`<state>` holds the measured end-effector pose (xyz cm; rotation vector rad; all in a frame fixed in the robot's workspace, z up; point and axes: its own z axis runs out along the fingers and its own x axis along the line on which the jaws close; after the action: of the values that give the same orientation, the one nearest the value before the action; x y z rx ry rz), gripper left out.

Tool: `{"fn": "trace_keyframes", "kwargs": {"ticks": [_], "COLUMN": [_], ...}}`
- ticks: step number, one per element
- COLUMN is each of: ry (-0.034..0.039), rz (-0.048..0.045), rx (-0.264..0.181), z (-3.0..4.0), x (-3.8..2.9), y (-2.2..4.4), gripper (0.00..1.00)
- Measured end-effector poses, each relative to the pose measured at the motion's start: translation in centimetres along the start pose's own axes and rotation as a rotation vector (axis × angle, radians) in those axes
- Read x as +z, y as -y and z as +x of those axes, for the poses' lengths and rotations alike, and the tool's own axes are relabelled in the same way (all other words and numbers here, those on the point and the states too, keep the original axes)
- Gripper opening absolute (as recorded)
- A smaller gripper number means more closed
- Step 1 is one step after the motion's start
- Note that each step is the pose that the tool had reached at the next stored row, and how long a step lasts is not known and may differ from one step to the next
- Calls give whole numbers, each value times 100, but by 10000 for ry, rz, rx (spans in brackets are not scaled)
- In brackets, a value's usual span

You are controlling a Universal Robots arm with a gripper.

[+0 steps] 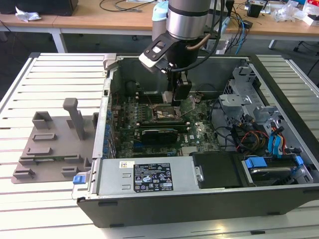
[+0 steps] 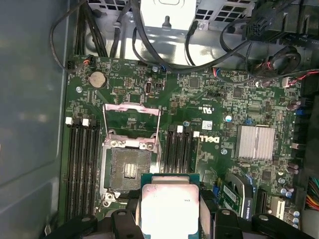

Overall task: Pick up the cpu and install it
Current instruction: 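Place the cpu into insertion slot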

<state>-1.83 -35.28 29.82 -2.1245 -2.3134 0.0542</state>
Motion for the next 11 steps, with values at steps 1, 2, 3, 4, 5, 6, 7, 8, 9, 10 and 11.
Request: {"fn": "trace_keyframes", "kwargs": {"ticks": [1, 2, 3, 4, 5, 6, 7, 8, 9, 10, 11], "ry": [0, -1, -1, -1, -2, -3, -2, -1, -2, -2, -2], "rz": [0, 0, -1, -1, -1, -2, -1, -1, -1, -1, -1], "rx": [0, 0, 0, 0, 0, 0, 0, 0, 0, 0, 0], "z": [0, 0, 0, 1, 1, 1, 1, 1, 2, 2, 3], "x": [5, 10, 17, 19, 22, 30, 40, 59, 72, 88, 96], "y": [0, 0, 0, 0, -1, -1, -1, -2, -2, -2, -3], "gripper": [55, 55, 55, 55, 55, 55, 55, 55, 55, 55, 55]}}
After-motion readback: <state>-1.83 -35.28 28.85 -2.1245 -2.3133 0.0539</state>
